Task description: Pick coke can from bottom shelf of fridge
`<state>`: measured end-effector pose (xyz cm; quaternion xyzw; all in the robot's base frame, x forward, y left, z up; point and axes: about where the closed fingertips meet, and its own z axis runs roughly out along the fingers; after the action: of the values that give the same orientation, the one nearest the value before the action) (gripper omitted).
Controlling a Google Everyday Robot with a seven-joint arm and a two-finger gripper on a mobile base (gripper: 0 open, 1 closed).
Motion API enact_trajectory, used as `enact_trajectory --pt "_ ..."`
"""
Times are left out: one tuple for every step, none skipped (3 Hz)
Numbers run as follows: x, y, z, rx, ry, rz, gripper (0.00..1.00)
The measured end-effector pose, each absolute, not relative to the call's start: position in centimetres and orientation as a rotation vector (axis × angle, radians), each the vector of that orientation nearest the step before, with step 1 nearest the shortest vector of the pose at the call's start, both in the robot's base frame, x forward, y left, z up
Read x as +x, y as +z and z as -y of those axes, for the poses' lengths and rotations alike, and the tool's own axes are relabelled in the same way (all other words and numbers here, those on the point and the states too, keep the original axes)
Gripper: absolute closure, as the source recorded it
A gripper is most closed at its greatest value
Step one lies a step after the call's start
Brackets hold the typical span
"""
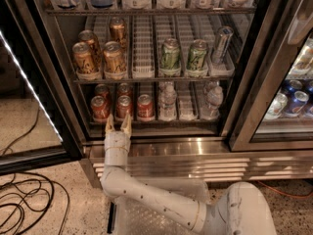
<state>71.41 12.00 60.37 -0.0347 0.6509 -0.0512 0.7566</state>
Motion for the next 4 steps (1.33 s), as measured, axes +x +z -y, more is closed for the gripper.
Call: enact_trajectory --pt "71.6 60.3 -11.6 -0.056 -0.128 -1.42 0.43" --pt "71.8 60.2 -11.5 -0.05 -0.132 -1.422 0.42" --pt "72.1 60.1 -11.4 -0.049 -0.132 -1.426 0.36" --pt "72.7 59.9 -11.3 -0.045 -0.137 -1.428 0.3"
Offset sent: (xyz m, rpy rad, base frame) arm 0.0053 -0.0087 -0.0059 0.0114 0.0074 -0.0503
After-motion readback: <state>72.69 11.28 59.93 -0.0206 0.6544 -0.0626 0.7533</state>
